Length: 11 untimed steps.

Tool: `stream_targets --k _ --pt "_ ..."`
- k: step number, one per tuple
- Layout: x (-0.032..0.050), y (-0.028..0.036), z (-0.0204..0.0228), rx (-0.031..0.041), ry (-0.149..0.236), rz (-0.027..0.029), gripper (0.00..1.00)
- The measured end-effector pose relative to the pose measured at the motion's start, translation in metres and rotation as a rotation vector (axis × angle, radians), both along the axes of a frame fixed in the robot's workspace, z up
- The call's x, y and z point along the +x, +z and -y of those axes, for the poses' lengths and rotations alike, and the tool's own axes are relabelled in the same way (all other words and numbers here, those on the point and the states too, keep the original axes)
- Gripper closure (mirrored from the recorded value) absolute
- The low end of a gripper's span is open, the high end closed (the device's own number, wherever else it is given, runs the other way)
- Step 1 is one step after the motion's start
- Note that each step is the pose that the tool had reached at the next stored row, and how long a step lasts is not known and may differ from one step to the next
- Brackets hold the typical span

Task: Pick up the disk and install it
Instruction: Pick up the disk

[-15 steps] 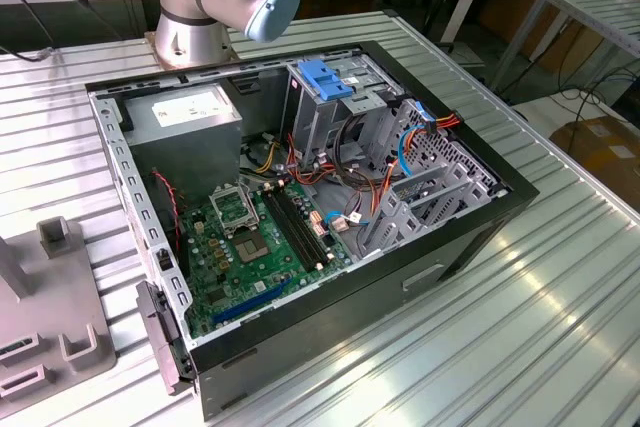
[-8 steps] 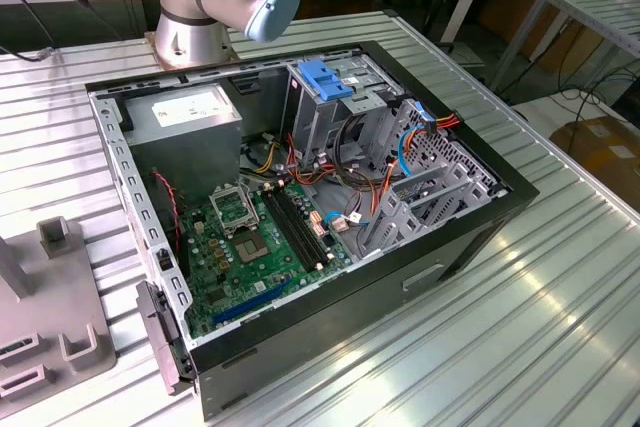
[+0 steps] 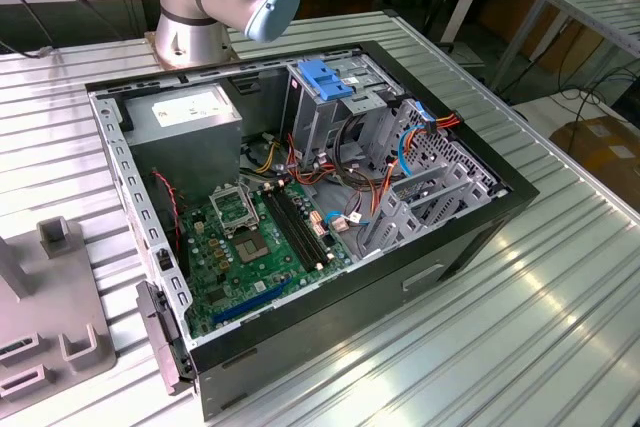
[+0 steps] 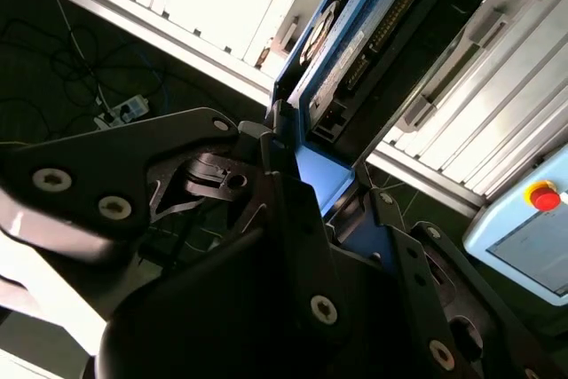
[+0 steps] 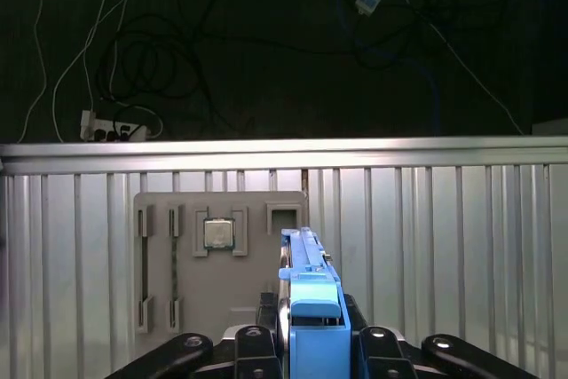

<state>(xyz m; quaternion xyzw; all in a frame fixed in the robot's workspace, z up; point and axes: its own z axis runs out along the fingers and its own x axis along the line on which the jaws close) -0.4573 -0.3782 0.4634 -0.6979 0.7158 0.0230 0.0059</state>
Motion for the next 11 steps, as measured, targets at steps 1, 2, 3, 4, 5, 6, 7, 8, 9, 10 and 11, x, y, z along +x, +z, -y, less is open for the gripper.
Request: stream_targets --k 1,2,3,4,5,6,7,8,9,10,11 --pt "0.0000 0.0032 0.0000 0.0000 0.000 0.0000 0.63" --pt "0.0000 0.0065 0.0000 0.0001 0.000 0.0002 0.63" --pt "0.0000 0.0098 0.0000 0.0001 0.000 0.0000 0.63" --pt "0.0000 0.0131 0.0000 0.0000 0.000 -0.0001 0.63" --pt "0.0000 0.0159 0.0000 0.0000 0.000 -0.0001 0.63" --pt "0.0000 0.0193 0.0000 0.0000 0.000 0.0000 0.63" --pt "0.0001 0.0226 0.0000 0.0000 0.000 -0.0001 0.63" --pt "0.0001 0.0262 0.0000 -0.0001 0.000 -0.0003 0.63" --pt "0.0001 0.0293 0.0000 -0.0001 0.000 -0.0002 0.63" --pt "0.0000 0.0329 0.0000 0.0000 0.000 0.0000 0.63" --pt "0.0000 0.0360 0.0000 0.0000 0.000 -0.0001 0.63"
